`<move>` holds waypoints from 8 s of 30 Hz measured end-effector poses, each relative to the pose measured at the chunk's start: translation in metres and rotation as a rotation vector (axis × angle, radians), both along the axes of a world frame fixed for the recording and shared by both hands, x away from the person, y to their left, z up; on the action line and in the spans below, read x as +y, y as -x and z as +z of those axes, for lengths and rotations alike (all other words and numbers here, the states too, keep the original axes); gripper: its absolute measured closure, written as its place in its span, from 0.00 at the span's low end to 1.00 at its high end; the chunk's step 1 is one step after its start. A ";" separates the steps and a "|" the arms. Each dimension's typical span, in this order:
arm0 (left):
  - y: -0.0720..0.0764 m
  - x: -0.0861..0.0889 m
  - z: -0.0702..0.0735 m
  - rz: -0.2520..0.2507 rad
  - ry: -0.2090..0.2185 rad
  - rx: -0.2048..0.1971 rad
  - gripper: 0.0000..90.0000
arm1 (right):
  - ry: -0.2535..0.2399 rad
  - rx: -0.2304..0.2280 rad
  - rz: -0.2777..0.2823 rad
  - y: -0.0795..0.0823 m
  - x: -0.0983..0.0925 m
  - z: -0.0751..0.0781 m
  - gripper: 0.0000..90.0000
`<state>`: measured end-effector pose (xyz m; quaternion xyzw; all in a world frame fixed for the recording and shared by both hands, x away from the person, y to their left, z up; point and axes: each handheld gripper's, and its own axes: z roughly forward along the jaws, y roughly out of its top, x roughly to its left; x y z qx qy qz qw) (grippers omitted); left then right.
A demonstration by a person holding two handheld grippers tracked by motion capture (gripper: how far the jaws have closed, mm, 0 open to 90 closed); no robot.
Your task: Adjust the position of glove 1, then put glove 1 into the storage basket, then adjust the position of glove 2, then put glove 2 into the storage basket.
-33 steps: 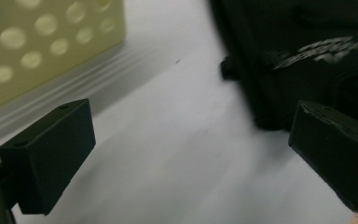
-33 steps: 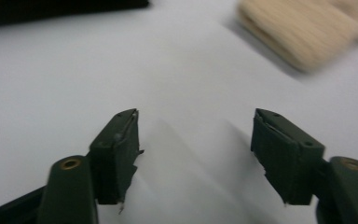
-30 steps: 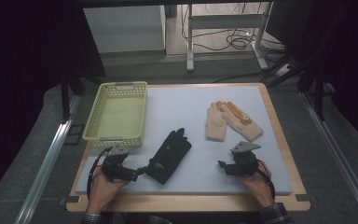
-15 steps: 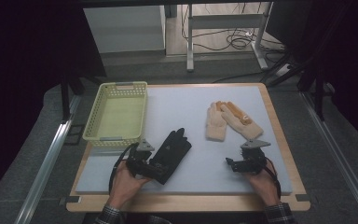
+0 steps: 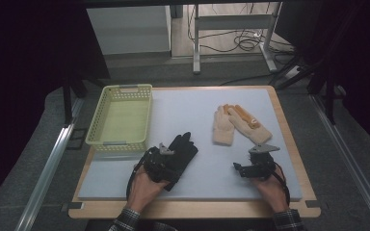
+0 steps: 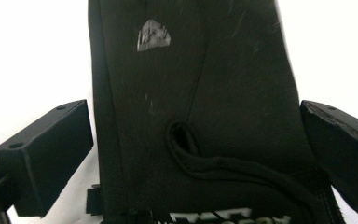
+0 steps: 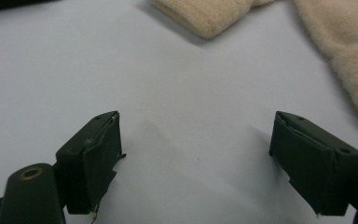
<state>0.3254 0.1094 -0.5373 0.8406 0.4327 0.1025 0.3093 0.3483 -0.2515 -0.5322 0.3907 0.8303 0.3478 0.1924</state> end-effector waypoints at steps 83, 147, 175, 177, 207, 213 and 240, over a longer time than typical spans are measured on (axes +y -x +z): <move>-0.070 0.058 0.123 0.125 0.012 -0.064 0.78 | 0.003 -0.005 -0.004 0.001 0.001 0.000 0.18; -0.156 0.204 0.050 0.561 -0.170 0.143 0.67 | 0.000 -0.007 -0.004 0.001 0.001 0.000 0.18; -0.138 0.205 0.061 0.514 -0.098 0.129 0.09 | 0.000 -0.007 -0.004 0.001 0.001 0.000 0.18; -0.134 0.205 0.065 0.512 -0.101 0.106 0.08 | 0.000 -0.007 -0.004 0.001 0.001 0.000 0.18; -0.054 0.179 0.097 0.195 0.123 -0.170 0.00 | 0.004 -0.008 -0.004 0.001 0.001 0.000 0.18; -0.039 0.164 0.095 0.111 0.156 -0.208 0.00 | 0.005 -0.011 -0.002 0.001 0.001 0.000 0.18; 0.017 0.061 0.052 -0.187 0.185 -0.243 0.00 | 0.005 -0.010 -0.002 0.001 0.001 0.000 0.18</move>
